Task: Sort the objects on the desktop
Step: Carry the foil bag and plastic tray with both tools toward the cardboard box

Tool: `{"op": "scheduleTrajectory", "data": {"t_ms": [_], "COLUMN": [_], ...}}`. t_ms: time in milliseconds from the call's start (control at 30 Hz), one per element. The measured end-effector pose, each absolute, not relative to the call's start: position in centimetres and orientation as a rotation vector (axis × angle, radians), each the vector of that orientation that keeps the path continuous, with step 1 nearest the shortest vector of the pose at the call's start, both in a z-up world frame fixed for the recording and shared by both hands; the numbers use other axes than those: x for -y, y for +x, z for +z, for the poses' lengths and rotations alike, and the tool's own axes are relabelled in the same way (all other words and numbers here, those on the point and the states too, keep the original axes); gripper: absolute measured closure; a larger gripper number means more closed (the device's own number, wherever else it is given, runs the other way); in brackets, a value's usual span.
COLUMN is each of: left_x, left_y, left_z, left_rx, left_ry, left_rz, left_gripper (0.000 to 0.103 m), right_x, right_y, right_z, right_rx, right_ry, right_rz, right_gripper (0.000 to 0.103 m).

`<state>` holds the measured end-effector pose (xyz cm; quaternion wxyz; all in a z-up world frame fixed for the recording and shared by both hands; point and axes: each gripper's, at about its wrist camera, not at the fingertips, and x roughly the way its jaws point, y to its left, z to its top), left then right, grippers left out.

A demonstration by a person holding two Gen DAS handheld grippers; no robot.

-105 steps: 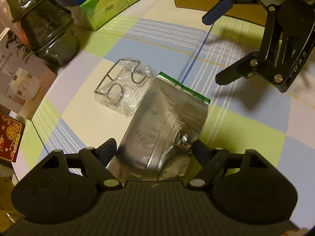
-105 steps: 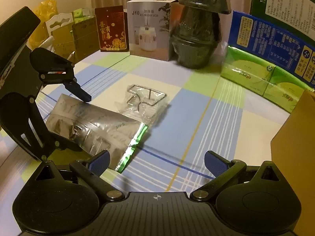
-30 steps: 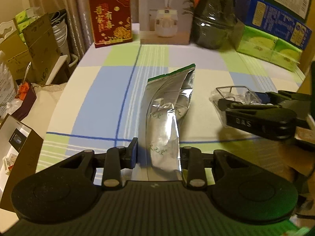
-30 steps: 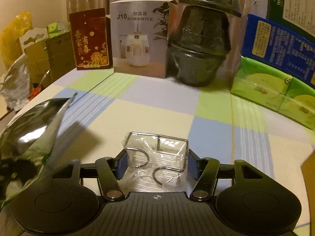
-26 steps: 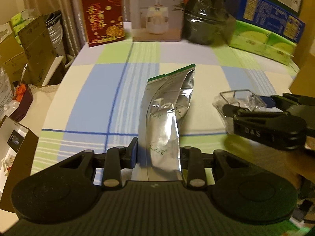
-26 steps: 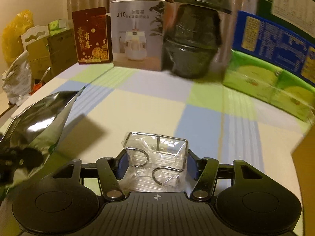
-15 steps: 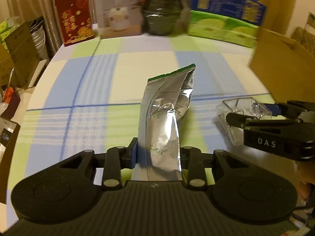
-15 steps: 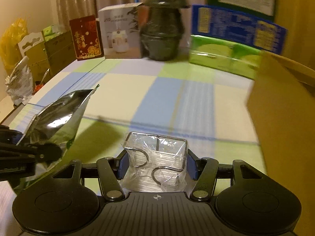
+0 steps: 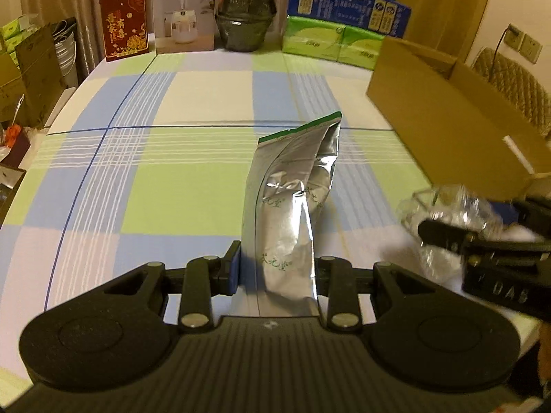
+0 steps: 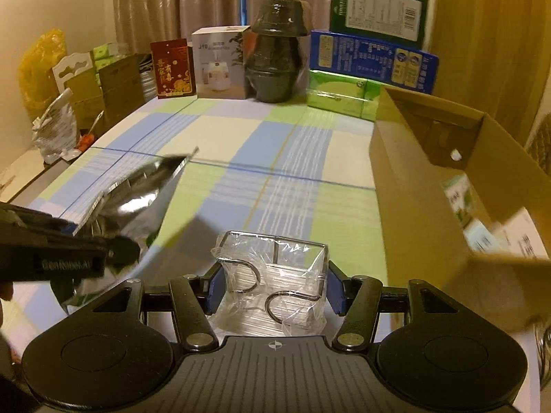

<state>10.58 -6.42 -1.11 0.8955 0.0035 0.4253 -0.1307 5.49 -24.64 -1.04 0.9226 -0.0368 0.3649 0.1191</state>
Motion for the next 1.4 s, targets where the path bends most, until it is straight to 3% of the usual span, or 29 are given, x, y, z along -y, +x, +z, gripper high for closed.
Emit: {"op": "scheduleTrajectory", "data": {"t_ms": [533,1400], "left_x": [9.8,15.2], "left_y": [1.7,-1.0], "left_z": [4.4,6.1], "left_rx": [-0.834,-0.819], "left_ry": [0.0,0.012], "left_rz": [-0.318,-0.406], "left_gripper": [0.076,0.076], "right_x": [28.3,33.7], "right_y": [-1.9,-4.3], "right_z": [2.9,5.2], "right_rx": [-0.697,-0.647], "right_ry": [-0.029,0.01], "right_rz": [0.201,0.126], "right_gripper": [0.048,0.048]}}
